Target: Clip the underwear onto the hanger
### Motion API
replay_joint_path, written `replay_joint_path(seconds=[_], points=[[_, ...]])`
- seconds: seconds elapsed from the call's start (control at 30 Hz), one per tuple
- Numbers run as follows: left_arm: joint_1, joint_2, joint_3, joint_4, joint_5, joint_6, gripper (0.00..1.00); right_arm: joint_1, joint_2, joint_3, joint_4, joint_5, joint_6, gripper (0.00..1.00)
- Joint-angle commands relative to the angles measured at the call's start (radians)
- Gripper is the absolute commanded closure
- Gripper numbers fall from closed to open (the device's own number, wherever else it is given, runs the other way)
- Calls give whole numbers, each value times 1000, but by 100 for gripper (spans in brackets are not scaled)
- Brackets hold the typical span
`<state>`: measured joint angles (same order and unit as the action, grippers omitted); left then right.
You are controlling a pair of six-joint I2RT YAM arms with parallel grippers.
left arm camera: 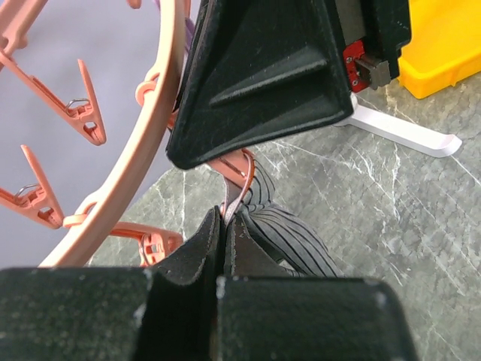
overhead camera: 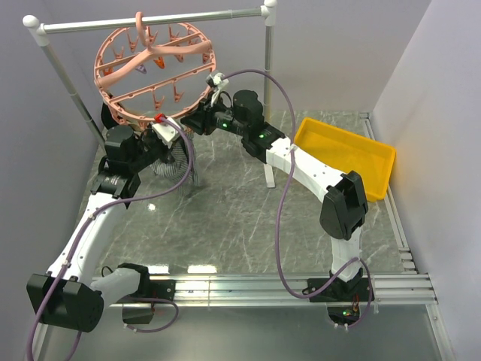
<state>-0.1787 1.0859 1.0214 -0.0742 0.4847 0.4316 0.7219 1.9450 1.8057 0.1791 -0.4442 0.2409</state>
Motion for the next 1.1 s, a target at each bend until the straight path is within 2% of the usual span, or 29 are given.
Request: replay_joint_path(seconds=[0.0,0.1,0.3,0.6,0.8,1.07], points=[[4,-27,55,31,38,-1,99,-6,-44,4,-26,-7,-17,66],[2,-27,63,25,45,4,99,-4,-43,1,-27,-7,-17,59],[2,-29,66,17,54,13,99,-6,-40,6,-27,1,-12,58],[4,-27,63,11,45,27,99,-9,-43,26,-38,-7,30,45],[2,-20,63,16,34,29,100,-18,-61,43,-49,-37,89,28],[2,-12,60,27,35,25,100,-38,-103,46,-13,-157,185,13]])
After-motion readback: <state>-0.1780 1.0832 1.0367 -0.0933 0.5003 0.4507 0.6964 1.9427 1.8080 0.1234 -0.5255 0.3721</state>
